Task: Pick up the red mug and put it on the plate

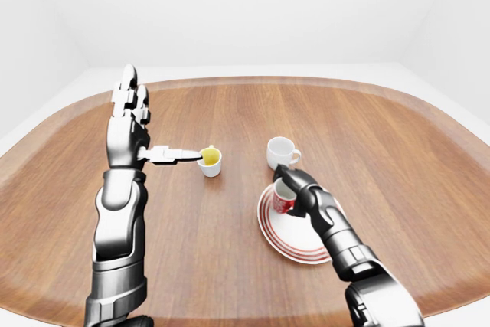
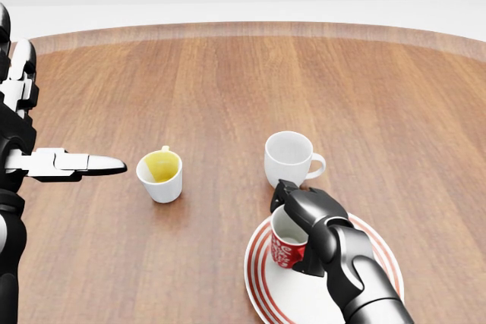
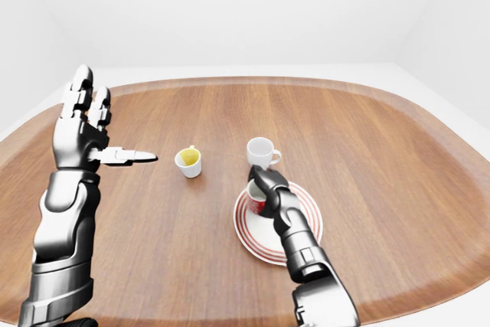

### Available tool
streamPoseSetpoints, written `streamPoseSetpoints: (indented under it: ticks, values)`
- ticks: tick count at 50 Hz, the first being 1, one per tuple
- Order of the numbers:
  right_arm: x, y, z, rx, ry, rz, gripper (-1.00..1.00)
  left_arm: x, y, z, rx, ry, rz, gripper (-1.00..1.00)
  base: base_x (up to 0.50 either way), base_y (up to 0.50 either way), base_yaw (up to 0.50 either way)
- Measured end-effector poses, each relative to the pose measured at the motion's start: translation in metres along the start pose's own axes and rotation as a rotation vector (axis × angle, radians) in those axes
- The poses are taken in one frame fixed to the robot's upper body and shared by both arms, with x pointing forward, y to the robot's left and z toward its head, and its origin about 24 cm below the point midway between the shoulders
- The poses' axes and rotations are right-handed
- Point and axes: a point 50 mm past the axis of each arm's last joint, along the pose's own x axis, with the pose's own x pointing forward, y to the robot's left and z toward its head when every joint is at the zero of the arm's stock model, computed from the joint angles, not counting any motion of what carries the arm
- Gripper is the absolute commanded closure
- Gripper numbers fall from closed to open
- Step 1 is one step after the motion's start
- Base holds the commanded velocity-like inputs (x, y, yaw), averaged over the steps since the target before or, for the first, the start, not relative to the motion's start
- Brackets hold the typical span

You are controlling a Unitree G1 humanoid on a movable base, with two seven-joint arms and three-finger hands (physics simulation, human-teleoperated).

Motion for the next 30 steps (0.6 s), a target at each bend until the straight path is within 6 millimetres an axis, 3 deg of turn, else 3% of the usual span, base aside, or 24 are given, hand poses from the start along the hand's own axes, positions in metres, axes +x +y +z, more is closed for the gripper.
streamPoseSetpoints:
  ticks: [30]
  values:
    - [-0.004, 0.005, -0.023, 0.022, 0.057, 0.003, 1.00, -0.001, 0.001, -0.006, 0.000, 0.024, 0.003, -1.00, 0.00, 0.00, 0.00]
